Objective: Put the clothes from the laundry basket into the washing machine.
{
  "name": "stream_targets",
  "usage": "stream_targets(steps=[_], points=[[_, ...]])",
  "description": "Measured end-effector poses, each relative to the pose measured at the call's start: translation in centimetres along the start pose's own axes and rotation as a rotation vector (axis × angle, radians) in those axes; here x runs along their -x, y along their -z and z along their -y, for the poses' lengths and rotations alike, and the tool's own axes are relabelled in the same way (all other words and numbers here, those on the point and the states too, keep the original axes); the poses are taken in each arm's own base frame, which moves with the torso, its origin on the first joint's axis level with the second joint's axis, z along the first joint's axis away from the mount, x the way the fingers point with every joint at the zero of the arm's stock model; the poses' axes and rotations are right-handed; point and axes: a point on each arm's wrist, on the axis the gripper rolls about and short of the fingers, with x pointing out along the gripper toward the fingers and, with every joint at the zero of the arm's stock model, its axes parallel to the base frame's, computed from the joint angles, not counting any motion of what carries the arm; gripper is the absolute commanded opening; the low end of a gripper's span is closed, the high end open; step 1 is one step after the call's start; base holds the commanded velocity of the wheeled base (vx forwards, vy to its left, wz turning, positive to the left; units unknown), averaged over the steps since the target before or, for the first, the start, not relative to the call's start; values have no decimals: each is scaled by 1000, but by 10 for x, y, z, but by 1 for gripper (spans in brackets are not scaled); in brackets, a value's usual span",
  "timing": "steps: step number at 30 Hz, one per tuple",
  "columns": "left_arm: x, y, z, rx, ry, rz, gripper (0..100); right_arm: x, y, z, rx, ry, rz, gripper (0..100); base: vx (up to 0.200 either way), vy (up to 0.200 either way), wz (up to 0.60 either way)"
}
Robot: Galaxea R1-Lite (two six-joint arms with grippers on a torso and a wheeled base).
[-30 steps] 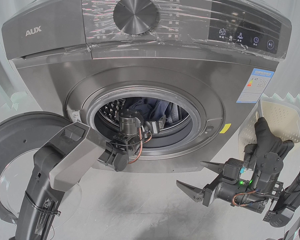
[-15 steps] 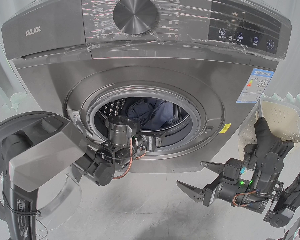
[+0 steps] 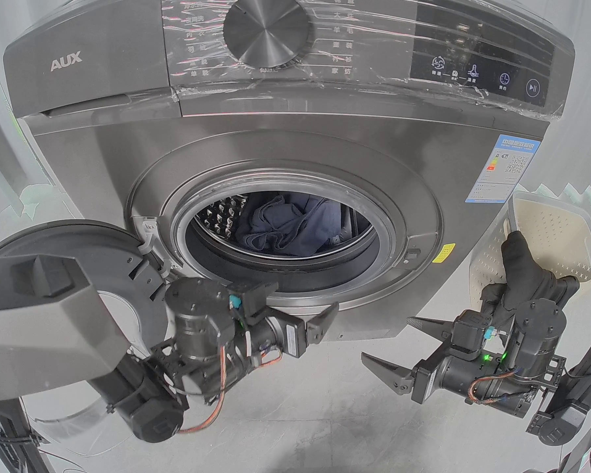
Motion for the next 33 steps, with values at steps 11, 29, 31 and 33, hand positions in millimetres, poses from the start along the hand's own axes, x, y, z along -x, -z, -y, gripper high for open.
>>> stream_targets(steps=[11,29,31,33], points=[[81,-7,10,28,47,50,100,28,-1,7,-6,44,4,100,0,0,0],[177,-42,-18,-104,-104,200,100,95,-13,25,-18,235,56,100,-189,0,0],[186,-44,-21,-110,-123,209,100,104,-14,25,-23,262,55,100,-200,0,0],[195,-45,-24,-113,-142,212,100,112,-14,25,-26,281,57,100,-200,0,0]])
